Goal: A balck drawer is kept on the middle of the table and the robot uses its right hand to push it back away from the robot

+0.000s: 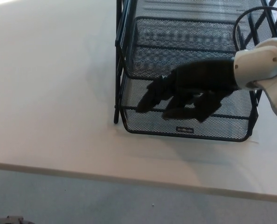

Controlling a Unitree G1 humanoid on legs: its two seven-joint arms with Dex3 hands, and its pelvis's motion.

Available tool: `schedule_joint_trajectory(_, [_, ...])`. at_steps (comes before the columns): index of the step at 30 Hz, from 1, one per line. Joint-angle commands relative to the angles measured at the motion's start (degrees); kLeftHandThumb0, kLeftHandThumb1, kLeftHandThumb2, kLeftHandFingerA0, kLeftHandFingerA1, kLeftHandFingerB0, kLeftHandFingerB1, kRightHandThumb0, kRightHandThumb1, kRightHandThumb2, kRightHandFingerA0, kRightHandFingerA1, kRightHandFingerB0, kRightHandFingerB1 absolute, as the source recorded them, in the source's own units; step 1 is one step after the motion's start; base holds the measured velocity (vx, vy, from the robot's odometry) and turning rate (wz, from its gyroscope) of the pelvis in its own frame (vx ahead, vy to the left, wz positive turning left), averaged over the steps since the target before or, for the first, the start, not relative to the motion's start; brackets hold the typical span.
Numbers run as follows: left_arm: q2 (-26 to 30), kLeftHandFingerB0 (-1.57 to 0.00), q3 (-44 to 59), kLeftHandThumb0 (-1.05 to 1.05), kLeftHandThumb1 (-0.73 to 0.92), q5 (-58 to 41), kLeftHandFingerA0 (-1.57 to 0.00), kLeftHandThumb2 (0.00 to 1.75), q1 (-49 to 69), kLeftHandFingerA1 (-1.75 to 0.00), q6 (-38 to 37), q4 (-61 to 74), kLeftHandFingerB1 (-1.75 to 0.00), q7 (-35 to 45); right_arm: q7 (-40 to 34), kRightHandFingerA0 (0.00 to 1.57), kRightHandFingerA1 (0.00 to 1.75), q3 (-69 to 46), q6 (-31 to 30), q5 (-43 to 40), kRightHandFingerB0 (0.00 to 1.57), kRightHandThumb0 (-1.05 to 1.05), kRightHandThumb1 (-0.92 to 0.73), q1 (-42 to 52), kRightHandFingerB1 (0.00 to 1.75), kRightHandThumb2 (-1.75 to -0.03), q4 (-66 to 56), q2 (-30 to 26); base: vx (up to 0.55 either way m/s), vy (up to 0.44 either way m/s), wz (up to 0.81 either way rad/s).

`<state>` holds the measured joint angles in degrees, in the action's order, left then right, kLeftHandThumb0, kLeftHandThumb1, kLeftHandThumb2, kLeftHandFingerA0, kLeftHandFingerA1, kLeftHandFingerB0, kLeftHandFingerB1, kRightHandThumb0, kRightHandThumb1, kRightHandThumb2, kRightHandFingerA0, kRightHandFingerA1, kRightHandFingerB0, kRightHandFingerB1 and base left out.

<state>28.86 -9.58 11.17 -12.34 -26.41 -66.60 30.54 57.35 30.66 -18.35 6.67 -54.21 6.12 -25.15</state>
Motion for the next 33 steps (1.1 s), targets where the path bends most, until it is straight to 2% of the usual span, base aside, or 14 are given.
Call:
schedule_joint_trajectory(1, [0.89, -0.26, 0.16, -0.64, 0.59, 0.59, -0.39, 0.92, 0.38, -0.51, -0.55, -0.15, -0.44, -0.44, 1.1, 0.35, 0.35, -1.04, 0.75, 1.06, 0.29, -0.77, -0.91, 1.42, 0.31, -0.68, -3.69, -1.6, 0.0, 0.0, 0.0])
schedule_joint_trajectory(7, [0.73, -0.26, 0.41, -0.63, 0.58, 0.25, -0.39, 0.92, 0.58, -0.52, -0.97, -0.62, -0.44, -0.21, 5.34, 0.33, 0.35, -0.95, -2.79, -0.05, 0.23, -0.79, -0.91, 7.24, 0.3, -0.71, -20.09, -7.49, 0.0, 0.0, 0.0])
schedule_joint_trajectory(15, [0.6, -0.26, 0.48, -0.56, 0.55, 0.08, -0.41, 0.93, 0.49, -0.54, -0.9, -0.55, -0.46, -0.07, 8.03, 0.33, 0.35, -6.82, -8.3, -7.67, 0.25, -0.71, -0.89, 16.93, 0.3, -0.67, -39.46, -14.12, 0.0, 0.0, 0.0])
schedule_joint_trajectory(17, [0.68, -0.27, 0.48, -0.62, 0.58, 0.05, -0.4, 0.93, 0.23, -0.52, -0.39, -0.58, -0.44, 0.21, 7.97, 0.33, 0.35, -9.81, -8.55, -10.38, 0.24, -0.7, -0.89, 20.91, 0.3, -0.67, -43.81, -15.53, 0.0, 0.0, 0.0])
schedule_joint_trajectory(30, [0.66, -0.25, 0.33, -0.62, 0.58, 0.25, -0.39, 0.92, 0.04, -0.52, 0.36, -0.07, -0.44, 0.18, 8.93, 0.28, 0.38, -19.43, -11.0, -17.3, 0.21, -0.72, -0.88, 31.62, 0.29, -0.67, -54.03, -21.01, 0.0, 0.0, 0.0])
schedule_joint_trajectory(33, [0.83, -0.26, 0.33, -0.6, 0.58, 0.29, -0.4, 0.93, 0.2, -0.53, -0.5, -0.08, -0.45, 0.09, 7.53, 0.32, 0.37, -20.94, -7.14, -17.37, 0.23, -0.72, -0.89, 38.63, 0.3, -0.67, -53.6, -20.79, 0.0, 0.0, 0.0])
